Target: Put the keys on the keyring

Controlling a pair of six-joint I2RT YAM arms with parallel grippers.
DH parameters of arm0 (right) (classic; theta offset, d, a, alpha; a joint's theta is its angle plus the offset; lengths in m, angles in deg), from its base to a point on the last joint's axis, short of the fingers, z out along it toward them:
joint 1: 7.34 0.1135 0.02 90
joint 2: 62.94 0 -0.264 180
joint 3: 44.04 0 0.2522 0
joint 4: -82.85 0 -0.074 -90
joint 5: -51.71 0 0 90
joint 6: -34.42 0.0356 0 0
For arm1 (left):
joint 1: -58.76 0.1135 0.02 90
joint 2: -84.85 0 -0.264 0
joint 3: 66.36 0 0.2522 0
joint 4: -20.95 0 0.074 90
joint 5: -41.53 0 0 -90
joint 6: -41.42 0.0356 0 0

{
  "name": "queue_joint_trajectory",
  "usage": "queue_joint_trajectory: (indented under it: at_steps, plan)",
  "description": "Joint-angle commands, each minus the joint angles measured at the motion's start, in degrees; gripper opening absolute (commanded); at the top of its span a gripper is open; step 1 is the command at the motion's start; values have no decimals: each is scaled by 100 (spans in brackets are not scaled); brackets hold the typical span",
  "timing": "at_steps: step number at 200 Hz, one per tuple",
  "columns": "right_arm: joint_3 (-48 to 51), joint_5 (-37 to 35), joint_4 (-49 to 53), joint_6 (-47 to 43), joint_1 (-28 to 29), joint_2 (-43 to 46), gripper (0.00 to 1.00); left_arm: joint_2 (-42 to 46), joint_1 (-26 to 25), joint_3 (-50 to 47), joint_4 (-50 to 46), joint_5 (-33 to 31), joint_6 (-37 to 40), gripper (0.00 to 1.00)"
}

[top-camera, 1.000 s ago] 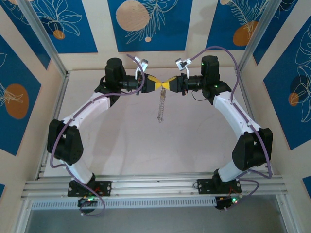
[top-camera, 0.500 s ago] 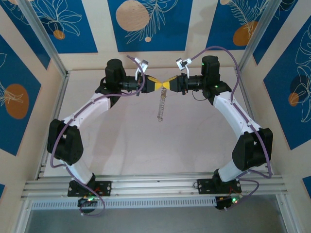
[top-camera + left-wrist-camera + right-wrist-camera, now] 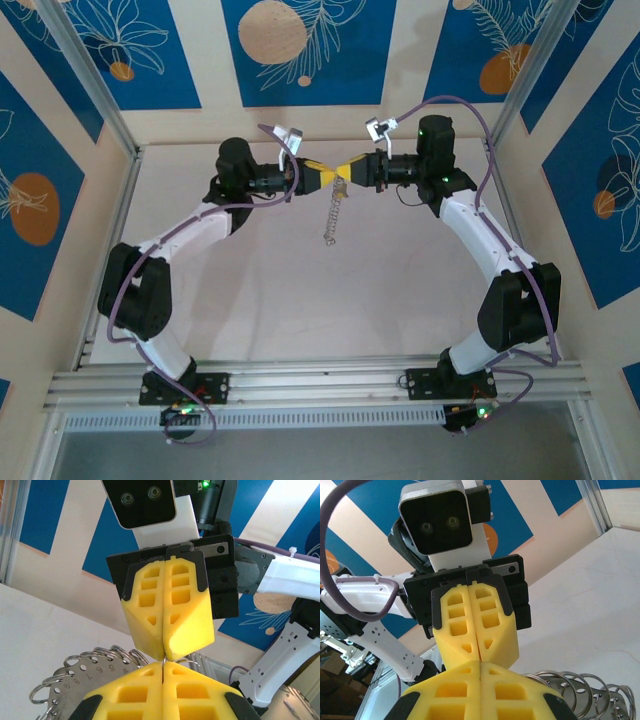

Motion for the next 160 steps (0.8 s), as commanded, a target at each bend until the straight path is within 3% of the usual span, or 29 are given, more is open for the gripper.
queue_joint_trajectory:
  at_steps: [1, 24, 47, 60, 113, 160]
  plan:
    - [5, 93, -347, 130, -54, 175, 0, 7, -19, -83, 630, -130, -375, 0]
    - [26, 83, -385, 158, -55, 138, 0, 46, -19, -117, 694, -217, -378, 0]
    - [209, -79, -707, 421, -131, 196, 29, 67, -19, -162, 742, -298, -384, 0]
    - [356, -140, -985, 652, -225, 288, 37, 97, -25, -204, 777, -369, -393, 0]
    - [1392, -769, -1740, 1147, -512, 1112, 45, 173, -19, -358, 1092, -595, -591, 0]
    - [2307, -1295, -2110, 1076, -252, 1512, 49, 205, -19, -461, 1475, -753, -927, 0]
